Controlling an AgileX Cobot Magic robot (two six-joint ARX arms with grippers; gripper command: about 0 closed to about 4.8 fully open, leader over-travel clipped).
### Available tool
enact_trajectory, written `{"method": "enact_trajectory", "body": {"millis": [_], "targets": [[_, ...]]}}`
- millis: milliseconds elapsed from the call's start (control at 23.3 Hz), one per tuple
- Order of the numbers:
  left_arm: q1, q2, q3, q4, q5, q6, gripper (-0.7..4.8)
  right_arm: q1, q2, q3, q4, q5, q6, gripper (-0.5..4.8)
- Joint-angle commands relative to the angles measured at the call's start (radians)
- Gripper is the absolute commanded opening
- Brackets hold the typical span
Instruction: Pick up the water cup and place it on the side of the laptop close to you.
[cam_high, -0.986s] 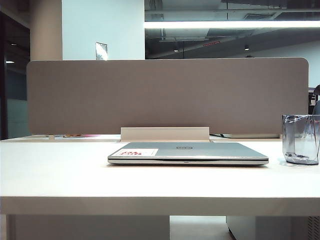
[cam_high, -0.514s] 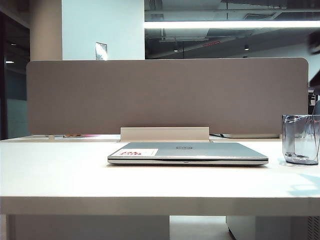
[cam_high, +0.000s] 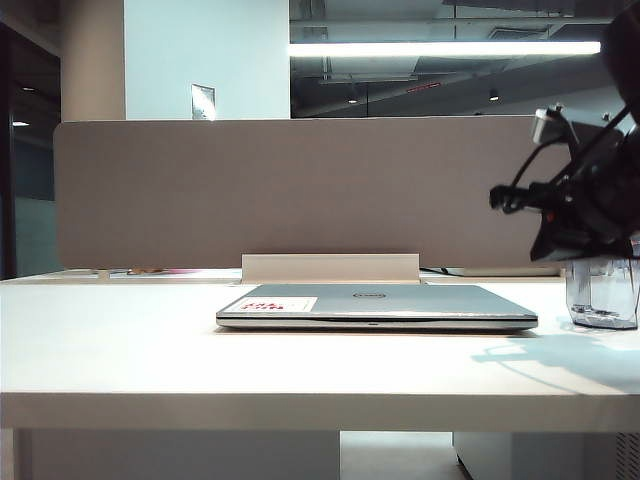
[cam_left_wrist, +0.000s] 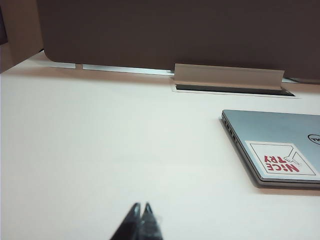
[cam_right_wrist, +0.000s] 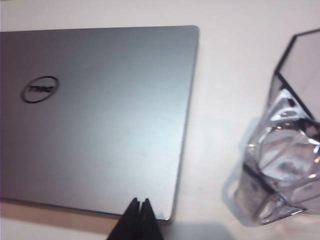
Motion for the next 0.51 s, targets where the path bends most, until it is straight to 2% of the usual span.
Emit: {"method": "enact_trajectory", "body": {"millis": [43,171,514], "targets": [[-0.002,0.001,0.003,0.006,0.001,0.000,-0.06,0.002,0.023,0.010,0.051,0.083,-0.002,-0.09],[-0.002,0.001,0.003,0.006,0.001,0.000,-0.06,0.002,0.033,0.013,0.073,0.125,-0.001,-0.09],[-0.002,0.001,0.003,0.007,0.001,0.000,-0.06,0.002,0.091,0.031,0.135,0.146,0.006,-0.09]]}}
